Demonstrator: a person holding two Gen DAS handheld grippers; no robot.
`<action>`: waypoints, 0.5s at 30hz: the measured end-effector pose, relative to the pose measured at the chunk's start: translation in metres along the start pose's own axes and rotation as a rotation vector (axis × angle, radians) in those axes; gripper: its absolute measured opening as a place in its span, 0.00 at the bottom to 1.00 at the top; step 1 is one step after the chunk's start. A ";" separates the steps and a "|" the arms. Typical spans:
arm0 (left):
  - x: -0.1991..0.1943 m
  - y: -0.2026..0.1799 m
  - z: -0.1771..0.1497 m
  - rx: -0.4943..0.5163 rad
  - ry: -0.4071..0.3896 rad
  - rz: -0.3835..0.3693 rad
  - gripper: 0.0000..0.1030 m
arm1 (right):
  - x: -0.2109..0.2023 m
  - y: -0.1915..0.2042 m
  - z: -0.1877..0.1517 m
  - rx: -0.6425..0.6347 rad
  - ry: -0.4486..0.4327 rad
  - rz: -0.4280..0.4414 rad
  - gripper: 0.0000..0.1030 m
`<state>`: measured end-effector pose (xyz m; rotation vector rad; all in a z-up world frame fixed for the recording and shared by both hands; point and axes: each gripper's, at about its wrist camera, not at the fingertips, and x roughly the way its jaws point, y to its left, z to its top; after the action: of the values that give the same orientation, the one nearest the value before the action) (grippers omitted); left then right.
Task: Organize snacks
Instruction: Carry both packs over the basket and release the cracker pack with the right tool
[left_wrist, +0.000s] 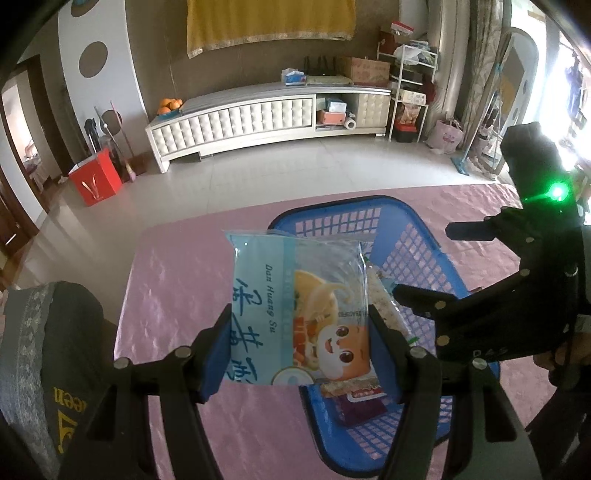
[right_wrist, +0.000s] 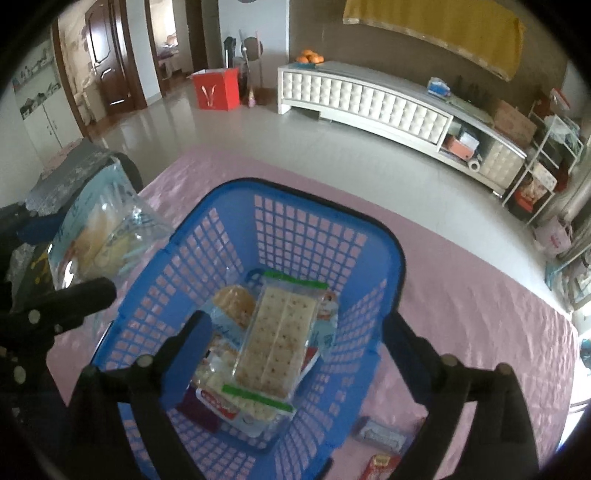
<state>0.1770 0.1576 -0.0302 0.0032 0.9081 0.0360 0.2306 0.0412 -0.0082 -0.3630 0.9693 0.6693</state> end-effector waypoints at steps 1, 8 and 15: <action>-0.002 -0.003 -0.001 0.003 -0.002 0.002 0.62 | -0.004 0.001 -0.001 -0.002 -0.002 -0.003 0.93; -0.014 -0.013 -0.002 0.014 -0.003 -0.005 0.62 | -0.037 0.001 -0.012 -0.010 -0.053 -0.031 0.93; -0.016 -0.027 0.001 0.018 0.005 -0.010 0.63 | -0.053 -0.005 -0.015 0.010 -0.082 -0.060 0.93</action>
<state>0.1693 0.1299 -0.0177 0.0152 0.9135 0.0190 0.2036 0.0102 0.0288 -0.3519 0.8798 0.6195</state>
